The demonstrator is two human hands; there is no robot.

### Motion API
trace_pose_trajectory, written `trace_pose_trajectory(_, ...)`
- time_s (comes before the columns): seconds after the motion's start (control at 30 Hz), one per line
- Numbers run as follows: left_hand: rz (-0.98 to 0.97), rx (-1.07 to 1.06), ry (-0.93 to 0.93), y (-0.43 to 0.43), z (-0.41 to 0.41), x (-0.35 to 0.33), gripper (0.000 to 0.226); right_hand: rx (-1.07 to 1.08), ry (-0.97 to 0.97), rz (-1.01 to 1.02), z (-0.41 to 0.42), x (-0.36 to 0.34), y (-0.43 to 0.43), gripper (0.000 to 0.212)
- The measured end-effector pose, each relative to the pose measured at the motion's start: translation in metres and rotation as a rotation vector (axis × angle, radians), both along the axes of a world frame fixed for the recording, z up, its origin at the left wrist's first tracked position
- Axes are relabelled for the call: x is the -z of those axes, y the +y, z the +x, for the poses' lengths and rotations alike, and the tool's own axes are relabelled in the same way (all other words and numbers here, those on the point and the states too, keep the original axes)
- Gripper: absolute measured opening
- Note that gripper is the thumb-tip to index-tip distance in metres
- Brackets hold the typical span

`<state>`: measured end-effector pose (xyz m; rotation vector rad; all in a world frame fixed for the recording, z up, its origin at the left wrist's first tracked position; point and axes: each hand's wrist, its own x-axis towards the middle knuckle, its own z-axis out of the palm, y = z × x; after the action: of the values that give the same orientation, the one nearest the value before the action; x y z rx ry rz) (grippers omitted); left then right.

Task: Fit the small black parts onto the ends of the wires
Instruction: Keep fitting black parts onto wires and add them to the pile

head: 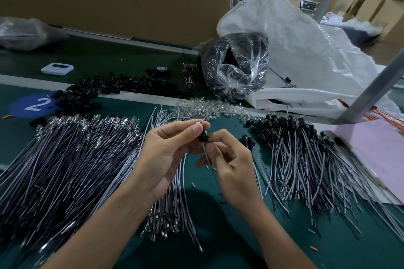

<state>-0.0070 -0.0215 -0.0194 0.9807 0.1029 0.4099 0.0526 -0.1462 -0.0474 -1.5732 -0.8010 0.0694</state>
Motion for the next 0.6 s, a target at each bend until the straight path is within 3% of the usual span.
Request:
trace_pose_trajectory(0.27,0.026,-0.039,-0.025,-0.0010,-0.0001,0.0007,0.019,0.006,-0.027,-0.024,-0.0015,-0.0054,-0.0025,0.016)
trace_pose_trajectory(0.43,0.132,-0.083,-0.035,-0.0016,-0.0012,0.0020,0.017,0.026,-0.036,-0.018,0.0006,-0.0034,-0.0022,0.007)
trace_pose_trajectory(0.6,0.271,-0.005,0.031,-0.0052,0.0001,0.0043,0.038,0.044,-0.035,0.074,0.0047,-0.0051,-0.0044,0.008)
